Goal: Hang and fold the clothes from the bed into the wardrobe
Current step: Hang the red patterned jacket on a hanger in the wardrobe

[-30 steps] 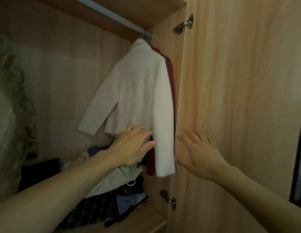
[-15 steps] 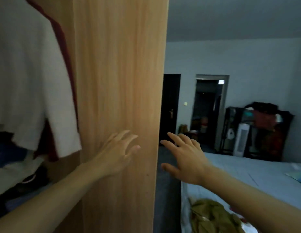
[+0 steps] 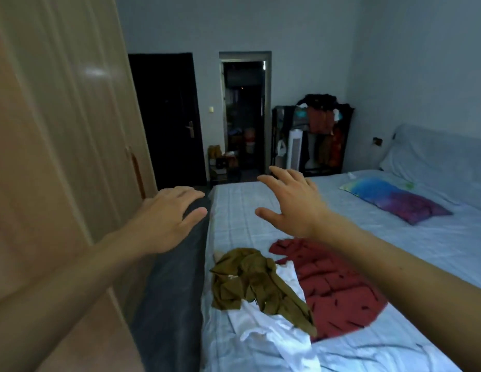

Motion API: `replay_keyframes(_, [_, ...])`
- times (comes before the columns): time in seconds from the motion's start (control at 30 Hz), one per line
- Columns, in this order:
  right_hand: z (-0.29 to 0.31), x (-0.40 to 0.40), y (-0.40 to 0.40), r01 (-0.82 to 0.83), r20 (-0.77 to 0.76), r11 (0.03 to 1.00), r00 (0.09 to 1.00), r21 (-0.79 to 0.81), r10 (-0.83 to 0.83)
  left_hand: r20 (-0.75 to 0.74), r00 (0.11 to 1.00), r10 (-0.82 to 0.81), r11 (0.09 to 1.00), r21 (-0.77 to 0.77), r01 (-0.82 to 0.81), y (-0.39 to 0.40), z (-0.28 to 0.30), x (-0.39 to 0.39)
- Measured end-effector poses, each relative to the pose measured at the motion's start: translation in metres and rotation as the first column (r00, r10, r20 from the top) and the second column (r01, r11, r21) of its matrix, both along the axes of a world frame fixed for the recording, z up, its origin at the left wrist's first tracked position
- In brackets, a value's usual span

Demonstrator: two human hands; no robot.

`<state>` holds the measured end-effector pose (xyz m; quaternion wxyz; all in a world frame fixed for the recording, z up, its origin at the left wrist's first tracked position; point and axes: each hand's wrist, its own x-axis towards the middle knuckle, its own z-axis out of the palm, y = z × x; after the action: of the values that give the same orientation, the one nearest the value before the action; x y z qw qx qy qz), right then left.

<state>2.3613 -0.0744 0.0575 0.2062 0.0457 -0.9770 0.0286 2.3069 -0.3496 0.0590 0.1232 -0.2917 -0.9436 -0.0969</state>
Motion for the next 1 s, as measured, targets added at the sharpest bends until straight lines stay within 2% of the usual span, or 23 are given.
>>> replay_keyframes(0.27, [-0.047, 0.025, 0.143, 0.185, 0.095, 0.982, 0.979, -0.037, -0.180, 0.060, 0.981, -0.187, 0.974, -0.115, 0.193, 0.170, -0.045, -0.028])
replay_keyframes(0.4, [-0.059, 0.044, 0.204, 0.297, 0.121, 0.952, 0.950, -0.074, -0.287, 0.112, 0.947, -0.302, 0.948, -0.073, 0.311, 0.245, -0.057, -0.045])
replay_keyframes(0.5, [-0.066, 0.056, 0.243, 0.385, 0.124, 0.918, 0.920, -0.097, -0.373, 0.099, 0.912, -0.398, 0.915, -0.024, 0.402, 0.301, -0.066, -0.052])
replay_keyframes(0.67, [-0.080, 0.062, 0.301, 0.517, 0.153, 0.854, 0.850, -0.058, -0.504, 0.103, 0.847, -0.522, 0.852, 0.020, 0.523, 0.383, -0.084, -0.071])
replay_keyframes(1.0, [-0.093, -0.008, 0.382, 0.657, 0.186, 0.753, 0.745, -0.040, -0.641, 0.123, 0.808, -0.575, 0.817, 0.132, 0.561, 0.484, -0.107, -0.189])
